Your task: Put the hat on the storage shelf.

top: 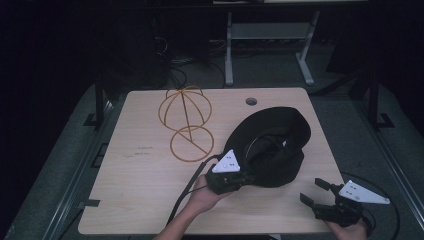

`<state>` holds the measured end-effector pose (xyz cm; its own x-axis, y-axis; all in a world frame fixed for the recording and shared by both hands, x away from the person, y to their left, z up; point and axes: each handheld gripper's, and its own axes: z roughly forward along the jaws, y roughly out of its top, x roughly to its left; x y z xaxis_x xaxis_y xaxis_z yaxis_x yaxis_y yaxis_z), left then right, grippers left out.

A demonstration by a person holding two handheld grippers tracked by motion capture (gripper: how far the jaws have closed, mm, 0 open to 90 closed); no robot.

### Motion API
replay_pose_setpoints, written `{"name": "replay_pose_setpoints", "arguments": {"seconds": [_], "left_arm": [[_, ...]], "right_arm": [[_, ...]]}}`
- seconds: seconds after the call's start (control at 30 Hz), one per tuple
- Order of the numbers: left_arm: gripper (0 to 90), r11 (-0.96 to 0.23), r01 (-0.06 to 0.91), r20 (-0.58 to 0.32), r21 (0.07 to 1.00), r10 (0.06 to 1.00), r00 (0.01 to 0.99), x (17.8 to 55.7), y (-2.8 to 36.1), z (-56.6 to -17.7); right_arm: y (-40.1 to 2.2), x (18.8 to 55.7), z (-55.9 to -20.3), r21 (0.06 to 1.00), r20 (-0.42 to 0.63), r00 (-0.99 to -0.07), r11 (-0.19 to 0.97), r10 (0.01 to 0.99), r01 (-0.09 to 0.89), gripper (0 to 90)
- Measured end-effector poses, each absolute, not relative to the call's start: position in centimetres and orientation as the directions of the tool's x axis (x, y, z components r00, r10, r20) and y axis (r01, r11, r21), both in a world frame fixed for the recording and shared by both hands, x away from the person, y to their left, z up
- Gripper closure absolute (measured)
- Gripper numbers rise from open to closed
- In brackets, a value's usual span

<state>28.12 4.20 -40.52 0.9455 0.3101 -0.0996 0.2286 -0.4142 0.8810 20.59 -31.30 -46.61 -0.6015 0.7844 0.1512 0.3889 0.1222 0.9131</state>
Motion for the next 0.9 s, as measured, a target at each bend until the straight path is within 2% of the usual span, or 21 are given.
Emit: {"name": "replay_pose_setpoints", "arguments": {"seconds": [0.13, 0.27, 0.43, 0.57, 0.7, 0.9], "left_arm": [[85.5, -0.367, 0.256, -0.146, 0.894, 0.303, 0.942, 28.3, 4.7, -40.0], [85.5, -0.334, 0.274, -0.176, 0.902, 0.296, 0.939, 28.6, 5.3, -39.5], [85.5, -0.304, 0.289, -0.204, 0.908, 0.281, 0.938, 28.7, 5.5, -38.9], [85.5, -0.305, 0.287, -0.204, 0.908, 0.275, 0.939, 28.7, 5.7, -38.7], [85.5, -0.296, 0.297, -0.22, 0.908, 0.266, 0.939, 28.7, 5.9, -38.7], [85.5, -0.307, 0.286, -0.208, 0.907, 0.264, 0.942, 28.8, 6.0, -38.4]], "right_arm": [[-30.6, 21.5, -46.4, 0.918, 0.163, -0.612, 0.108, 0.774, 0.382, 17.4], [-29.7, 22.0, -45.8, 0.931, 0.103, -0.627, 0.148, 0.773, 0.335, 17.4], [-29.2, 22.8, -45.1, 0.944, 0.098, -0.647, 0.134, 0.756, 0.3, 17.5], [-28.8, 23.5, -44.5, 0.952, 0.068, -0.672, 0.154, 0.738, 0.266, 17.6], [-28.1, 24.5, -43.8, 0.946, -0.002, -0.698, 0.227, 0.716, 0.23, 18.2], [-27.5, 25.1, -43.9, 0.937, -0.02, -0.729, 0.267, 0.685, 0.226, 22.2]]}}
